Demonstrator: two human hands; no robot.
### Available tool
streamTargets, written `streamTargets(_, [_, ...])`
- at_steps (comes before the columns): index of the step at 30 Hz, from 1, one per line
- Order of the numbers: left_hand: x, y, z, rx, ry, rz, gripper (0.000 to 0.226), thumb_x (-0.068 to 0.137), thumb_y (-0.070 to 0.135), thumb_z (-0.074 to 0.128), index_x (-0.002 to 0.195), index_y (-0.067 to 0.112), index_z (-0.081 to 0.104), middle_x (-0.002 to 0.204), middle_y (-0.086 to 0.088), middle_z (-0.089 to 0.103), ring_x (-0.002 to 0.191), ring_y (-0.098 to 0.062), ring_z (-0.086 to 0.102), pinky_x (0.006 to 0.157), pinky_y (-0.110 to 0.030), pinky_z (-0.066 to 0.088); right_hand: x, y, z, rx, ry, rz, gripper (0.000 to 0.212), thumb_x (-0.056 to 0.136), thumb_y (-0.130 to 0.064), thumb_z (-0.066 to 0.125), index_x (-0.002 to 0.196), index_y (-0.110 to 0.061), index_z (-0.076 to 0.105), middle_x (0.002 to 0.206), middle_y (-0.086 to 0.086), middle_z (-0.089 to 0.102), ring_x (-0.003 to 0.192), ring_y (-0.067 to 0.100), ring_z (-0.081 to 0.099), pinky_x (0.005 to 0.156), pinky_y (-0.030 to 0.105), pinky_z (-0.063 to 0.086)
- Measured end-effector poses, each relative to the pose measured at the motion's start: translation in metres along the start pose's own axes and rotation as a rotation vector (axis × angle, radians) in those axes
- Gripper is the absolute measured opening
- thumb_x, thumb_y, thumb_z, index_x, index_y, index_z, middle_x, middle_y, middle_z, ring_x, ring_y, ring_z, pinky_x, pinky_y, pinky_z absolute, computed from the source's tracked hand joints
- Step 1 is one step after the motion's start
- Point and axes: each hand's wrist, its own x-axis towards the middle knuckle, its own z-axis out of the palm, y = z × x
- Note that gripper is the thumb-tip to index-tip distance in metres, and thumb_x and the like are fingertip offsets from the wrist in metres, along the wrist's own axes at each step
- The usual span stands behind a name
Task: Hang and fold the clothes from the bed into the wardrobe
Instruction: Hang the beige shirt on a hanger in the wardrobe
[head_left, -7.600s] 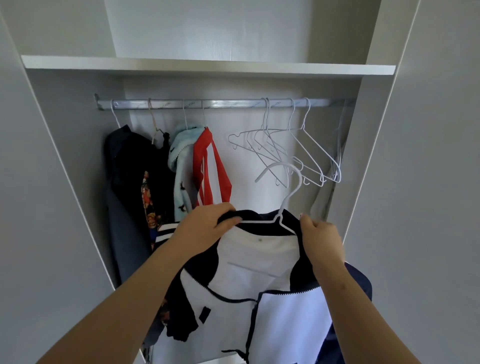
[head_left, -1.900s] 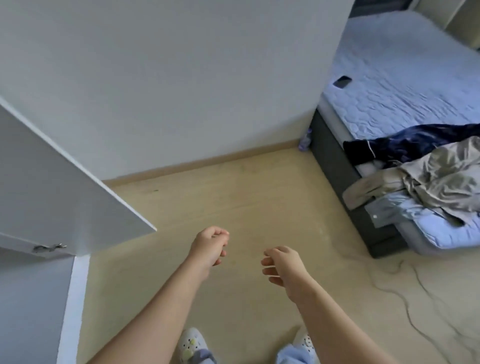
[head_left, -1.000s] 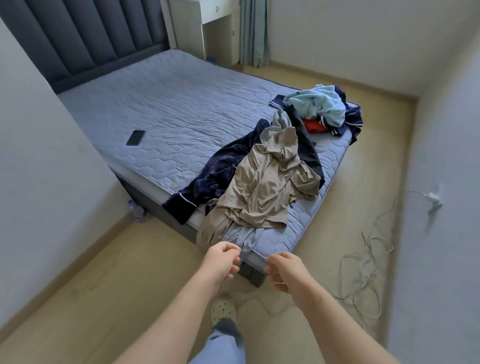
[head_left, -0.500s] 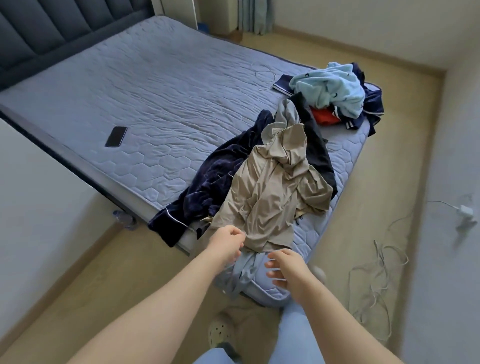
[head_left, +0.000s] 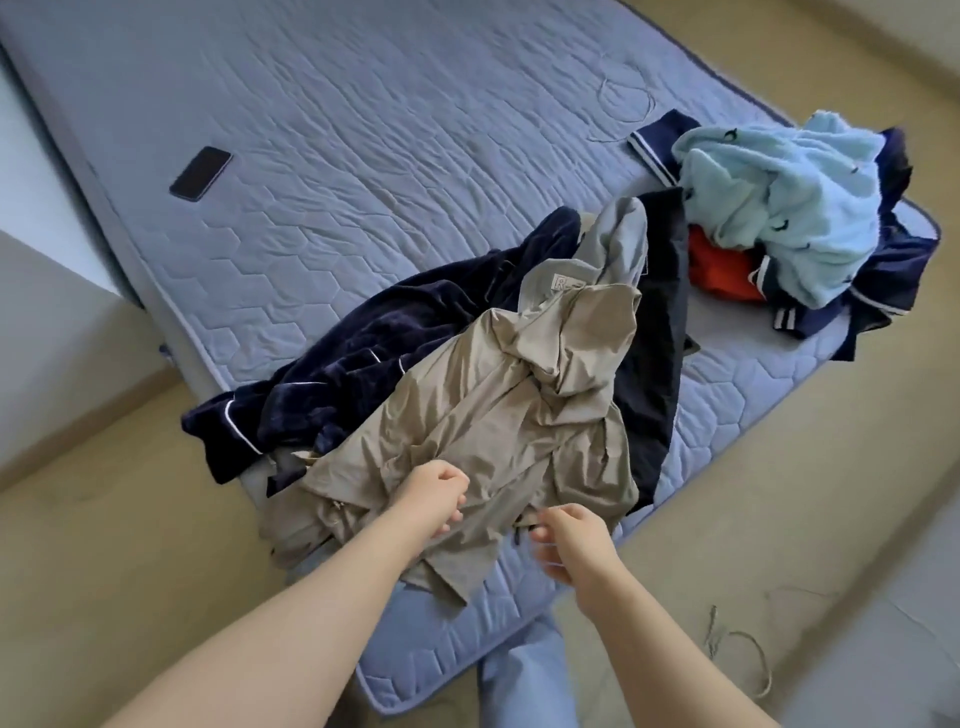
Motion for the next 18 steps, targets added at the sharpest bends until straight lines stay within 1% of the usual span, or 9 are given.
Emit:
streamTargets(3, [0.033, 0.028, 0.032, 0.012, 0.01, -0.015, 0.02, 0.093, 0.011, 0.042, 0.077, 0.016, 0.051, 0.071, -0.003, 0.052, 0.054, -0.013, 0.046, 0.043, -0.019, 0.034, 0.039, -0.016, -0.036, -0.105, -0.001, 0.032, 0.014, 0.093, -0.006, 0.044, 0.08, -0.009, 0.047, 0.067, 0.005, 0.048, 0.052, 0.016, 0.039, 0.047, 0.021, 0.031])
streamTargets(5, [0.057, 0.045, 0.044, 0.096, 0.039, 0.006, 0.017, 0.093, 0.013, 0.042, 0.08, 0.017, 0.054, 0.073, -0.002, 0.055, 0.061, -0.017, 0.053, 0.046, -0.019, 0.041, 0.069, -0.026, -0.05, -0.161, -0.004, 0.041, 0.019, 0.091, -0.005, 0.043, 0.074, -0.012, 0.044, 0.066, 0.005, 0.047, 0.053, 0.016, 0.037, 0.046, 0.02, 0.029])
streamTargets(7, [0.085, 0.056, 0.052, 0.244, 0.093, 0.075, 0.015, 0.092, 0.019, 0.043, 0.084, 0.023, 0.055, 0.085, 0.0, 0.06, 0.078, -0.021, 0.061, 0.063, -0.025, 0.047, 0.102, -0.037, -0.058, -0.224, -0.005, 0.021, 0.021, 0.087, -0.005, 0.041, 0.069, -0.015, 0.038, 0.065, 0.005, 0.041, 0.055, 0.017, 0.034, 0.047, 0.022, 0.026])
streamTargets(9, [0.112, 0.066, 0.06, 0.403, 0.153, 0.142, 0.011, 0.092, 0.021, 0.044, 0.092, 0.025, 0.054, 0.1, 0.003, 0.054, 0.089, -0.021, 0.058, 0.073, -0.03, 0.046, 0.136, -0.048, -0.062, -0.282, 0.02, -0.012, 0.017, 0.087, -0.009, 0.04, 0.071, -0.016, 0.04, 0.068, 0.004, 0.044, 0.06, 0.019, 0.039, 0.053, 0.025, 0.031])
streamTargets(11, [0.136, 0.068, 0.071, 0.526, 0.185, 0.204, 0.017, 0.091, 0.02, 0.045, 0.107, 0.025, 0.051, 0.116, 0.003, 0.043, 0.097, -0.02, 0.052, 0.078, -0.031, 0.044, 0.163, -0.058, -0.065, -0.375, 0.035, -0.063, 0.011, 0.088, -0.016, 0.041, 0.093, -0.018, 0.051, 0.094, 0.007, 0.057, 0.077, 0.022, 0.052, 0.065, 0.027, 0.04])
streamTargets(13, [0.162, 0.067, 0.086, 0.594, 0.231, 0.303, 0.035, 0.088, 0.019, 0.05, 0.122, 0.024, 0.045, 0.134, 0.0, 0.032, 0.117, -0.022, 0.04, 0.094, -0.035, 0.04, 0.192, -0.065, -0.072, -0.474, 0.064, -0.188, 0.036, 0.088, -0.02, 0.044, 0.123, -0.023, 0.046, 0.124, 0.007, 0.049, 0.104, 0.026, 0.052, 0.084, 0.035, 0.046])
streamTargets(15, [0.185, 0.069, 0.097, 0.651, 0.317, 0.381, 0.053, 0.085, 0.019, 0.056, 0.134, 0.025, 0.035, 0.145, 0.0, 0.021, 0.129, -0.025, 0.027, 0.103, -0.037, 0.032, 0.211, -0.08, -0.074, -0.774, 0.151, -0.385, 0.053, 0.087, -0.021, 0.048, 0.137, -0.029, 0.034, 0.139, 0.004, 0.034, 0.123, 0.027, 0.038, 0.099, 0.04, 0.037])
streamTargets(16, [0.196, 0.07, 0.103, 0.686, 0.349, 0.405, 0.061, 0.084, 0.021, 0.058, 0.138, 0.025, 0.029, 0.148, 0.0, 0.015, 0.132, -0.026, 0.022, 0.105, -0.038, 0.028, 0.219, -0.087, -0.073, -0.923, 0.194, -0.488, 0.058, 0.087, -0.022, 0.049, 0.14, -0.031, 0.029, 0.145, 0.003, 0.026, 0.128, 0.027, 0.03, 0.101, 0.039, 0.032])
streamTargets(18, [0.212, 0.074, 0.109, 0.733, 0.355, 0.41, 0.077, 0.082, 0.026, 0.061, 0.144, 0.028, 0.015, 0.152, 0.001, 0.004, 0.139, -0.025, 0.011, 0.109, -0.044, 0.022, 0.234, -0.101, -0.072, -1.082, 0.253, -0.662, 0.068, 0.086, -0.02, 0.052, 0.143, -0.035, 0.02, 0.153, 0.003, 0.007, 0.134, 0.027, 0.017, 0.101, 0.041, 0.027])
